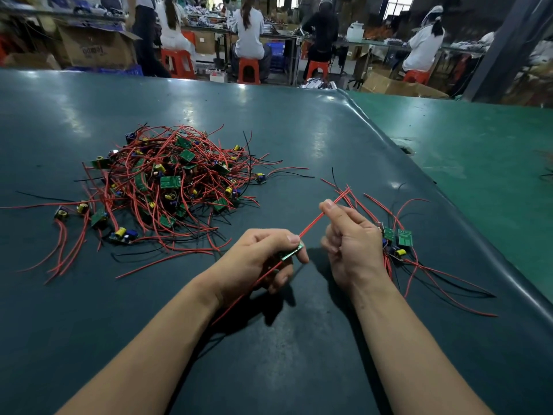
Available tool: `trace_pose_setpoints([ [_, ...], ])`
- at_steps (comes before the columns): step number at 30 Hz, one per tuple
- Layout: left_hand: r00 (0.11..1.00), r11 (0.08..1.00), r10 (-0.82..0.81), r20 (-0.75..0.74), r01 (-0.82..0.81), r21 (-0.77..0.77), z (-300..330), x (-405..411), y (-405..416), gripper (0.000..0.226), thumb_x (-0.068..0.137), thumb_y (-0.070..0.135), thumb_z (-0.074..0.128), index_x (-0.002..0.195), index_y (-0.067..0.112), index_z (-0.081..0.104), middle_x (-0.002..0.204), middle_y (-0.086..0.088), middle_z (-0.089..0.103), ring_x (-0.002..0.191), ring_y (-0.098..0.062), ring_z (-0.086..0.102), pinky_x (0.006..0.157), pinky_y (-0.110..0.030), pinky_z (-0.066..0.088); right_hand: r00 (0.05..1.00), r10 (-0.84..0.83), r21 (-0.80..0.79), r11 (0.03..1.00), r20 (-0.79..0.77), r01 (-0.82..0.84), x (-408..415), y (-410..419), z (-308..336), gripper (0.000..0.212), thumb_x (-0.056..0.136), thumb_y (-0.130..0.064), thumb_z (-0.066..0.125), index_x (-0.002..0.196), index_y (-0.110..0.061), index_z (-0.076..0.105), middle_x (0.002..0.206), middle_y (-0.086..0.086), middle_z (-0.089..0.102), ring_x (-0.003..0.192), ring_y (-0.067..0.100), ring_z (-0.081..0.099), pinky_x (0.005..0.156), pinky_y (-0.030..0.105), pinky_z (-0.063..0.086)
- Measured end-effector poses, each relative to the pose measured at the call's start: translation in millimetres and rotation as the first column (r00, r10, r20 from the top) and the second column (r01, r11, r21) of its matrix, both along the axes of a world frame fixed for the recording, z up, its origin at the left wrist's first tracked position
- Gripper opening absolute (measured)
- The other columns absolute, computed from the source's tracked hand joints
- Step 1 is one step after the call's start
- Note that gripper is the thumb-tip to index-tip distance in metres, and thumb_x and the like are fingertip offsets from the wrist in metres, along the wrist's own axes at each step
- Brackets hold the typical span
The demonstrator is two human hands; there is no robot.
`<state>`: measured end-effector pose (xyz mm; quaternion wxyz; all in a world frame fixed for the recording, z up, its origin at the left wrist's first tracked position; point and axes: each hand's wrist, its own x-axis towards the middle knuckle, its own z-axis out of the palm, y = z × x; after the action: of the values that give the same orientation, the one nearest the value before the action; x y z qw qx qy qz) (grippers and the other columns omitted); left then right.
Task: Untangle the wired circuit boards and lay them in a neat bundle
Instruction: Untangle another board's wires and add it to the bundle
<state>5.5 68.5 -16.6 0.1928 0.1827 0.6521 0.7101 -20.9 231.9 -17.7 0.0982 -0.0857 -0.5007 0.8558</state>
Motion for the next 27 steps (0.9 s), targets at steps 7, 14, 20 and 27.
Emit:
trace_pose_setpoints([
  [7,0.998,0.999,-0.04,-0.049,0.038,-0.031,-3,1,-2,0.032,0.076,0.041,0.056,0.069,0.013,0.069,0.045,-0.003,0.051,0.041,-0.015,0.041,0.046,-0.02,0.034,0.964,-0.265,-0.026,0.964,-0.003,0.265,-9,8,-3,0.028,0.089,-0.006,0.068,0.067,-0.014,0.054,0.04,-0.008,0.032,0.034,0.006,0.022,0.038,0.017,0.021],
  [14,0.961,0.938,0.264,0.082,-0.276,0.21,-3,-8,3,0.03,0.086,0.025,0.049,0.066,0.017,0.069,0.044,-0.001,0.038,0.038,-0.012,0.026,0.043,-0.021,0.021,0.999,-0.034,0.019,0.999,-0.013,0.034,-4,0,-3,0.026,0.096,-0.023,0.06,0.075,-0.01,0.061,0.047,-0.004,0.036,0.033,0.005,0.026,0.036,0.012,0.021],
  [20,0.955,0.952,0.296,-0.029,-0.293,0.086,0,0,8,0.037,0.098,0.011,0.047,0.068,0.01,0.069,0.047,0.006,0.05,0.036,-0.005,0.038,0.038,-0.013,0.03,0.906,0.422,0.267,0.869,0.037,-0.416,12,-12,-4,0.032,0.074,-0.039,0.071,0.085,-0.009,0.077,0.05,-0.002,0.041,0.039,0.008,0.022,0.039,0.015,0.016],
  [27,0.976,0.98,0.182,-0.121,-0.19,-0.061,1,-1,3,0.026,0.074,0.032,0.058,0.058,0.015,0.069,0.042,-0.001,0.045,0.038,-0.01,0.038,0.041,-0.018,0.028,0.969,0.245,0.075,0.966,0.026,-0.246,8,-10,0,0.007,0.079,-0.01,0.073,0.074,-0.013,0.069,0.044,-0.004,0.032,0.038,0.008,0.023,0.042,0.018,0.017],
])
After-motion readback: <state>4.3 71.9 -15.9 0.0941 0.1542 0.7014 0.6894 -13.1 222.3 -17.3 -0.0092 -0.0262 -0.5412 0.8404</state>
